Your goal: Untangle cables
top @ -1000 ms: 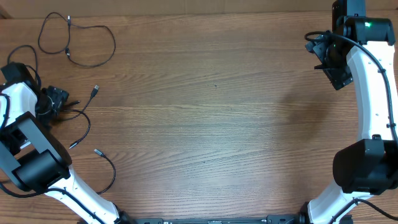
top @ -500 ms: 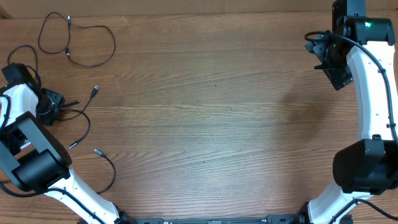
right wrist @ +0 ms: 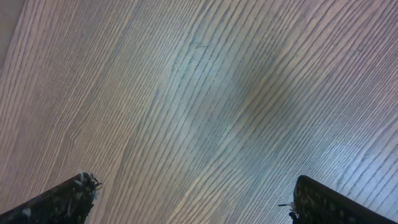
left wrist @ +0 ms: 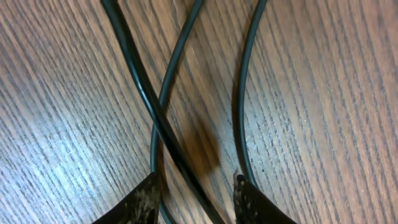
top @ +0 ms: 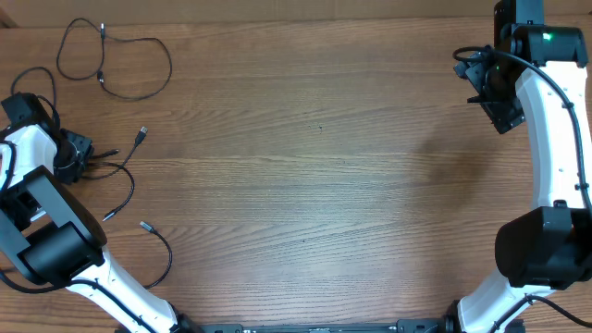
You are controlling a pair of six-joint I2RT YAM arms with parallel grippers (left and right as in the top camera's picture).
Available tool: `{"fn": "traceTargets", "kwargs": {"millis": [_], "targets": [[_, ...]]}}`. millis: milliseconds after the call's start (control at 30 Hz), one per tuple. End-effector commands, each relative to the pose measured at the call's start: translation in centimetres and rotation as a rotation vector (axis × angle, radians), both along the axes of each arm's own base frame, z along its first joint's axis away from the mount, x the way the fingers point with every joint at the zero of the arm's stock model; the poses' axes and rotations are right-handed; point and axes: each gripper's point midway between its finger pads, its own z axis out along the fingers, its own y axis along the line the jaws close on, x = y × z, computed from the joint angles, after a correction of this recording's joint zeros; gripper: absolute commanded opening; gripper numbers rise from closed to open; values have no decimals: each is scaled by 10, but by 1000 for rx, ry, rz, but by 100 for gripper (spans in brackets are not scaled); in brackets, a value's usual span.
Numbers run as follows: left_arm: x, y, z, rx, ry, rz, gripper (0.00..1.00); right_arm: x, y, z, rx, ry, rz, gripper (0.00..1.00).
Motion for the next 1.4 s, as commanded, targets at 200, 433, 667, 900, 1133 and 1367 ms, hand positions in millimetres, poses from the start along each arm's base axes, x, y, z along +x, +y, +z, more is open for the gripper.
{"fn": "traceTargets", "kwargs": {"millis": [200, 433, 667, 900, 1133, 1367], "targets": [[-3, 5, 4, 21, -3, 13, 34, 1, -2, 5, -12, -15, 1, 100], [-4, 6, 1, 27, -1, 15, 50, 1, -2, 5, -12, -15, 1, 100], [-1, 8, 0, 39, -19, 16, 50, 1, -2, 5, -12, -15, 1, 100], [0, 8, 0, 42, -22, 15, 38, 1, -2, 5, -12, -15, 1, 100], [0, 9, 0, 43, -22, 15, 35, 1, -2, 5, -12, -15, 1, 100], [0, 9, 0, 45, -20, 16, 24, 1, -2, 5, -12, -15, 1, 100]]}}
